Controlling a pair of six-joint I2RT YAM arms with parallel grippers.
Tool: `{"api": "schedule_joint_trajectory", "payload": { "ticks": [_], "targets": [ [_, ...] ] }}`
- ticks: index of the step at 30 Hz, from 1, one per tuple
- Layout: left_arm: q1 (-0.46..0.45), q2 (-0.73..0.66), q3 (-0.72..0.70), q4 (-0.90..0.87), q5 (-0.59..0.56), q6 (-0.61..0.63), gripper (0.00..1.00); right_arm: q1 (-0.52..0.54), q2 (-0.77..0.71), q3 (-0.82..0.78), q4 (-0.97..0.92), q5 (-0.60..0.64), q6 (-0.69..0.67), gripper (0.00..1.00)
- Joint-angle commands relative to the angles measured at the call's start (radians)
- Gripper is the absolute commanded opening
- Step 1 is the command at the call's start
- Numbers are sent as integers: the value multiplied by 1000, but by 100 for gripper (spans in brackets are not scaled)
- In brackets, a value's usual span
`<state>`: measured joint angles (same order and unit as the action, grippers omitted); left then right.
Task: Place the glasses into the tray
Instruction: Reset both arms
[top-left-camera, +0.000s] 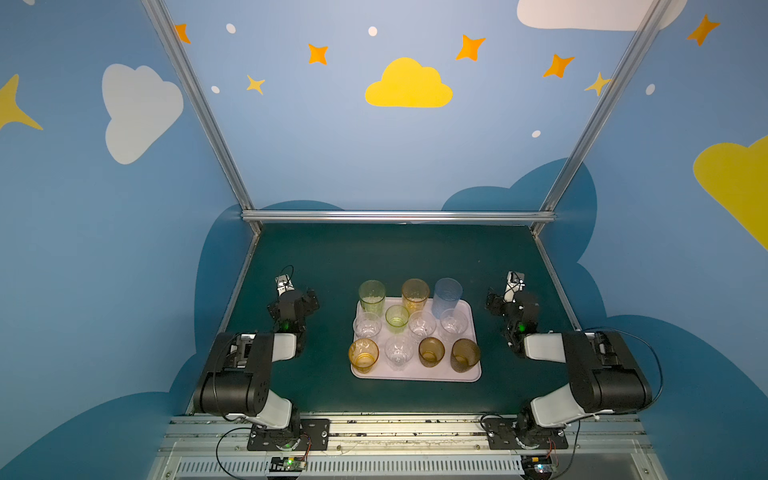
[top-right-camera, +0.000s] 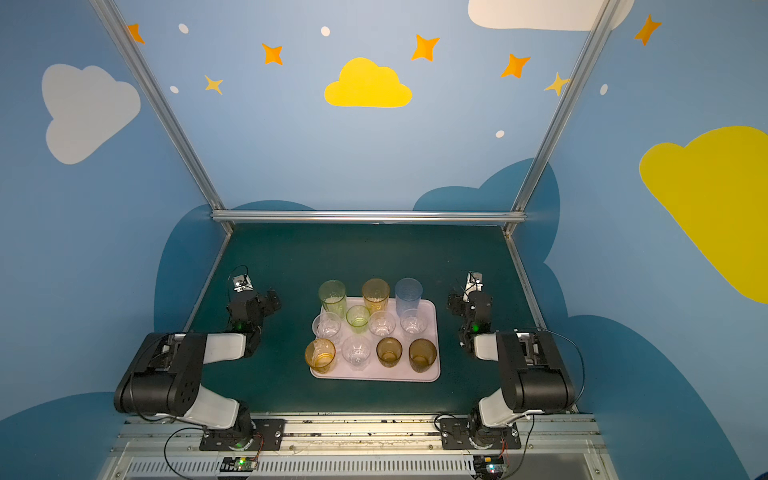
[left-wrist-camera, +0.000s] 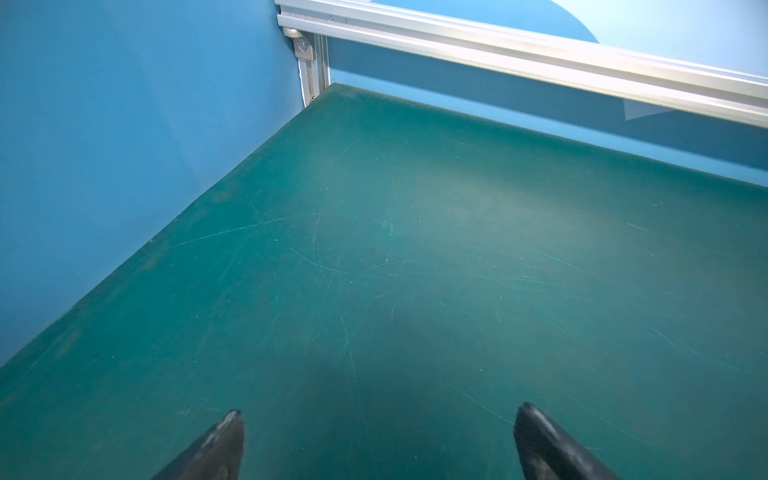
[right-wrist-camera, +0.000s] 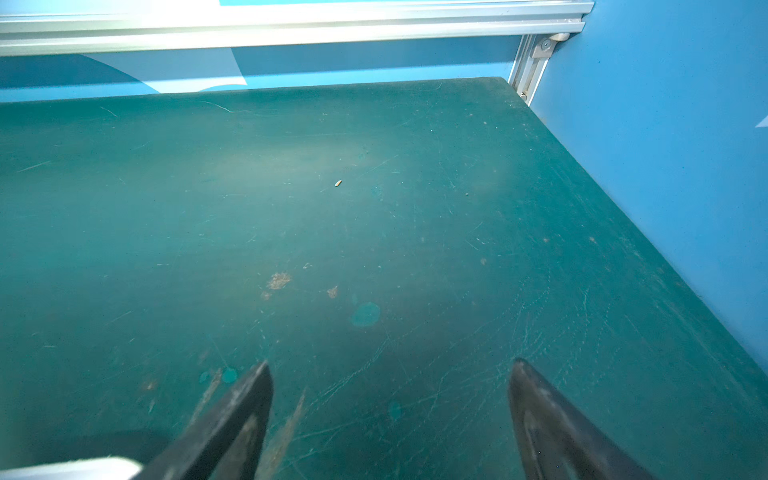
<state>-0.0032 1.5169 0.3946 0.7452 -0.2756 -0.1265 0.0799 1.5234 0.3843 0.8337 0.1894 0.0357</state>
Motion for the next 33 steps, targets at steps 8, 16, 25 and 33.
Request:
{"api": "schedule_joint_trajectory", "payload": {
  "ticks": [8,16,25,33],
  "targets": [
    [-4,-3,9,17,0,11,100,-5,-1,-2,20,-7,-9,89],
    [-3,-4,10,17,0,12,100,-5,-2,-3,19,-7,-8,89],
    [-4,-3,9,17,0,11,100,-4,-2,-4,19,-8,-8,88],
    [-4,-7,6,28,1,14,100,-5,-1,-4,19,-7,-8,88]
  ]
}}
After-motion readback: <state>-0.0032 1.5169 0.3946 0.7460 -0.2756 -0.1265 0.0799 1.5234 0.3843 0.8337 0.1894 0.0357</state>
